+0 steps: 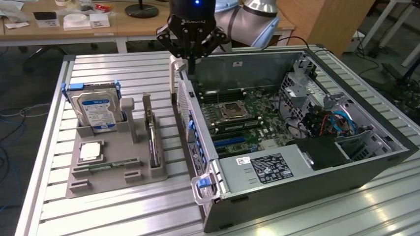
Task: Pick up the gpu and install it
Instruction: 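Reach for the gpu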
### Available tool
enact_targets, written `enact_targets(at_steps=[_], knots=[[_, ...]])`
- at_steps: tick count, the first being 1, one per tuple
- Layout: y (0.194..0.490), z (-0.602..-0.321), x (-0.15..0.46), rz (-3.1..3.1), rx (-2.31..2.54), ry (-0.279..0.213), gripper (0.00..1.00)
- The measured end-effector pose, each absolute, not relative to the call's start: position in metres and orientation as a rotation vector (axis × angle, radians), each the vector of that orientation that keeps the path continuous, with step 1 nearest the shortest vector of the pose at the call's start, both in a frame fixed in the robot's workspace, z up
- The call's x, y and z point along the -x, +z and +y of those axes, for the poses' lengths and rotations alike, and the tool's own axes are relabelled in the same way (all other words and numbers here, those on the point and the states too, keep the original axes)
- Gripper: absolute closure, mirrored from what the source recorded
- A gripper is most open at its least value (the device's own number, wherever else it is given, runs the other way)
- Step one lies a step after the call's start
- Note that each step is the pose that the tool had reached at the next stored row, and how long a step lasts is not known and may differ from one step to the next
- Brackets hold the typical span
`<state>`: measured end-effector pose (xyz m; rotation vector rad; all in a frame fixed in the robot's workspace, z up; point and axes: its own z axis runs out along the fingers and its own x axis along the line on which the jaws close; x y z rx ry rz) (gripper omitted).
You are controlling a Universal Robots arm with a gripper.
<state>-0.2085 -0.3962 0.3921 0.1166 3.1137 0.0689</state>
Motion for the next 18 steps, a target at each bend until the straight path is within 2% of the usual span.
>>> enact_targets(at_steps=[18], knots=[[0.391, -0.394, 0.248, 3.114, -0.117, 0.069, 0.89]])
